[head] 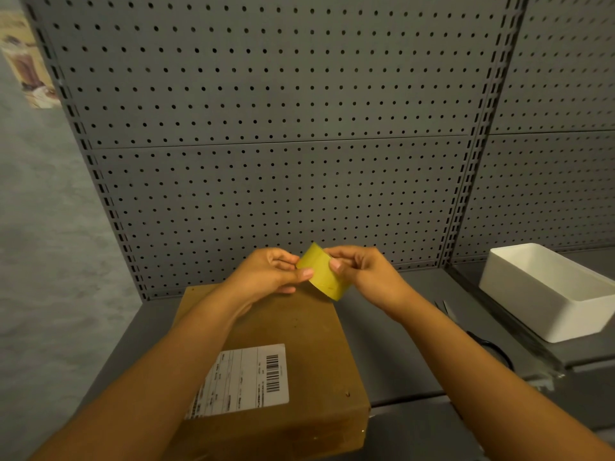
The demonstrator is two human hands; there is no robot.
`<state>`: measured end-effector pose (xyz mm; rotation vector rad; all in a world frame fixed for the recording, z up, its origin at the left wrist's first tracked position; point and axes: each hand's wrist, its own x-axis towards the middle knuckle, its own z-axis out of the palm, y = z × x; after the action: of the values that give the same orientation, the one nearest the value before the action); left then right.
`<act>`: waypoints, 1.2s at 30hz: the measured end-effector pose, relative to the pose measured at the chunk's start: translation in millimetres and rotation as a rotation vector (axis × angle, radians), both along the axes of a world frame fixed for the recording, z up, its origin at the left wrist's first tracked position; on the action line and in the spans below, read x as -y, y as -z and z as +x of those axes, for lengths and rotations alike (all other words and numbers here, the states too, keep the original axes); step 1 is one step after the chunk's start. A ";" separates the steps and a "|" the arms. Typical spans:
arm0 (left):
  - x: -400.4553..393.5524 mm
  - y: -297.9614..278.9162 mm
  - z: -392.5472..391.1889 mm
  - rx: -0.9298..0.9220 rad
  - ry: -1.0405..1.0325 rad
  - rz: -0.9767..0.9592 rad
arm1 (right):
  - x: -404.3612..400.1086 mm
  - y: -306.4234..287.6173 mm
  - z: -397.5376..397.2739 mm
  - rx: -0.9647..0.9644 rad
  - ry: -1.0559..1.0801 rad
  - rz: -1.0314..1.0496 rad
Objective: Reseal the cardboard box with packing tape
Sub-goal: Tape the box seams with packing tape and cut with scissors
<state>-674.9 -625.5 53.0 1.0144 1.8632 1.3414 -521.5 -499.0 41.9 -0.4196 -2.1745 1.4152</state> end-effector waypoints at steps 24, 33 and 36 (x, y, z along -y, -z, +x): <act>6.3 -2.1 6.2 -0.248 0.010 -0.077 | 4.6 -7.4 3.3 0.020 0.080 0.060; 5.8 -10.3 7.4 -0.249 0.202 0.091 | 0.8 -15.1 0.5 -0.069 0.167 0.046; 3.5 -9.5 10.4 -0.245 0.106 0.059 | -0.6 -13.0 1.4 -0.108 0.217 0.049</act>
<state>-664.5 -629.0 62.5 1.3399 1.9235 1.2626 -520.1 -498.4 54.9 -0.5313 -2.0063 1.2357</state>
